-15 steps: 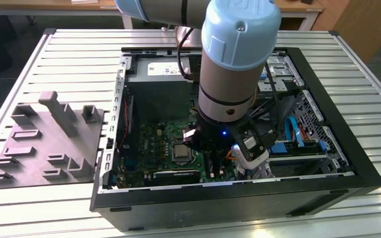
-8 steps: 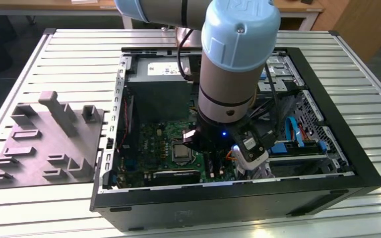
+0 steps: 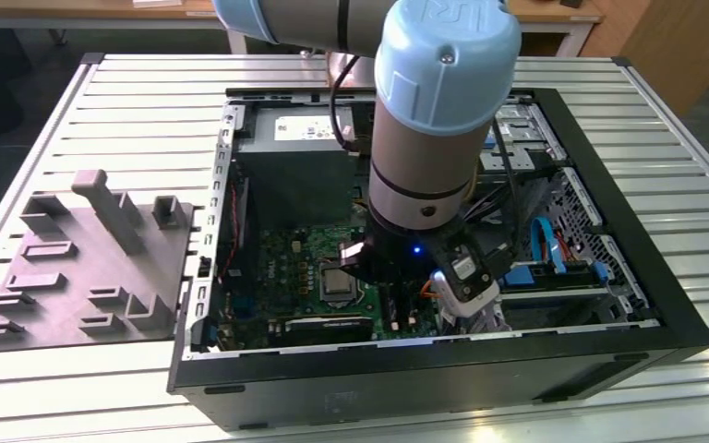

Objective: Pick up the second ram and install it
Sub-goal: 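Press down the second ram until it locks into place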

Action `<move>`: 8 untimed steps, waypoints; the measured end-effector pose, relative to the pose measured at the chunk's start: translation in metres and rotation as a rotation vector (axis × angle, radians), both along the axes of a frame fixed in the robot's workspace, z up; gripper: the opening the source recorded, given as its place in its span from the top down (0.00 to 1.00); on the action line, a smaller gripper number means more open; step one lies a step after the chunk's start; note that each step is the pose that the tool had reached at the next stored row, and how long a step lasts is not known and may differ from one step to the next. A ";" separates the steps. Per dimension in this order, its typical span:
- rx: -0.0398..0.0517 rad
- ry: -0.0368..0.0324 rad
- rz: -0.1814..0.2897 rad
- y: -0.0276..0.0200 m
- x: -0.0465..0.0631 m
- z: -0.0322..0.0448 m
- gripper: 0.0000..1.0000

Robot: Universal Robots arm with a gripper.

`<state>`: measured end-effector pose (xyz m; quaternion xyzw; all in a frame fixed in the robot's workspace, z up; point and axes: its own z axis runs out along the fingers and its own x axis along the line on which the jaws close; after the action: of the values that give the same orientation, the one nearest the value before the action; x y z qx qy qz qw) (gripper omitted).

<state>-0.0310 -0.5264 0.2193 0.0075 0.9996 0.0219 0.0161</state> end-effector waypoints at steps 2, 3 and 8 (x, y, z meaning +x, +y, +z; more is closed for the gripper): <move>0.0006 -0.0001 0.000 -0.0004 0.000 -0.0008 0.90; 0.0007 -0.0001 0.000 -0.0004 0.000 -0.0008 0.90; 0.0005 0.0000 0.000 -0.0006 0.000 -0.0008 0.90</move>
<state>-0.0311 -0.5269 0.2186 0.0075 0.9996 0.0221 0.0161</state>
